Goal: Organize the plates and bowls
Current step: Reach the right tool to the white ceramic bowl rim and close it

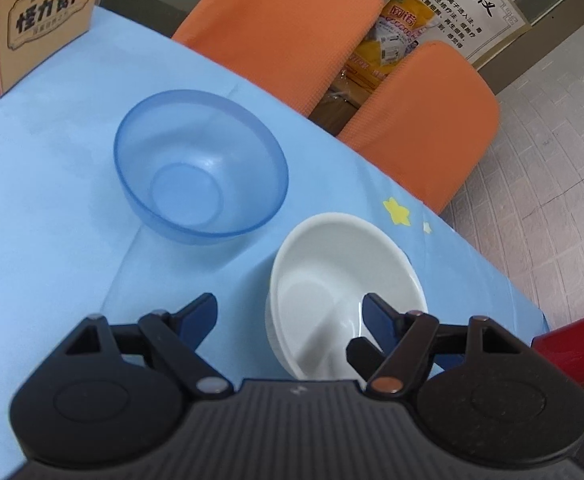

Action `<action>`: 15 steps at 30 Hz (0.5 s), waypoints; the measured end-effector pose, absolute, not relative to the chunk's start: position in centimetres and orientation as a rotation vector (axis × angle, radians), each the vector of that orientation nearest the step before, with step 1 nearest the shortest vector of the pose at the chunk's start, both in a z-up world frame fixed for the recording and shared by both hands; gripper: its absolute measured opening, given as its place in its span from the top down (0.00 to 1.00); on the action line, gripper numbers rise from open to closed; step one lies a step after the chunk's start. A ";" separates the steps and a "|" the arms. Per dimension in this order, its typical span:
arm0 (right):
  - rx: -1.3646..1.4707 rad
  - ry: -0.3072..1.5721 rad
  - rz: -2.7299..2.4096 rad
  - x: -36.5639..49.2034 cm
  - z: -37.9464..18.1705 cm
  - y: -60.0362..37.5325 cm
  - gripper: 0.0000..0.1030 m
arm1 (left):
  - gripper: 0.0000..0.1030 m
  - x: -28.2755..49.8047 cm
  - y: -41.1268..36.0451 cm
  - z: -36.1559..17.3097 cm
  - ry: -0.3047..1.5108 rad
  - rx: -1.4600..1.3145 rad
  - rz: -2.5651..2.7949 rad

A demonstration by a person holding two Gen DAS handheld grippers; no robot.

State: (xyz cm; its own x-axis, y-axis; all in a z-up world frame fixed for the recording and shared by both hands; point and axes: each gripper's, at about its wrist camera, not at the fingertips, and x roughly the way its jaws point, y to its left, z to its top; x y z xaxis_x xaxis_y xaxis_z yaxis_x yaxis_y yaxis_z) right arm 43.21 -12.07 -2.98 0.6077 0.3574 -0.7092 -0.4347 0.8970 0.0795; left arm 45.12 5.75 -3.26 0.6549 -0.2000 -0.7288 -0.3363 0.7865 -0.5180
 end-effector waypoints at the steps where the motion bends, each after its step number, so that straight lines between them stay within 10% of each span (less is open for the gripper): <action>1: -0.106 0.803 0.466 43.4 -3.3 -12.0 0.00 | 0.29 45.3 5.7 -3.4 0.876 -0.686 0.073; 7: -0.091 0.818 0.498 43.7 -3.8 -11.7 0.00 | 0.34 44.9 5.2 -3.4 0.863 -0.647 0.062; 9: -0.086 0.808 0.507 43.6 -3.7 -11.6 0.00 | 0.55 45.1 5.1 -3.5 0.862 -0.652 0.040; 15: -0.114 0.815 0.542 43.2 -3.1 -10.7 0.36 | 0.66 44.6 4.9 -3.4 0.859 -0.661 0.004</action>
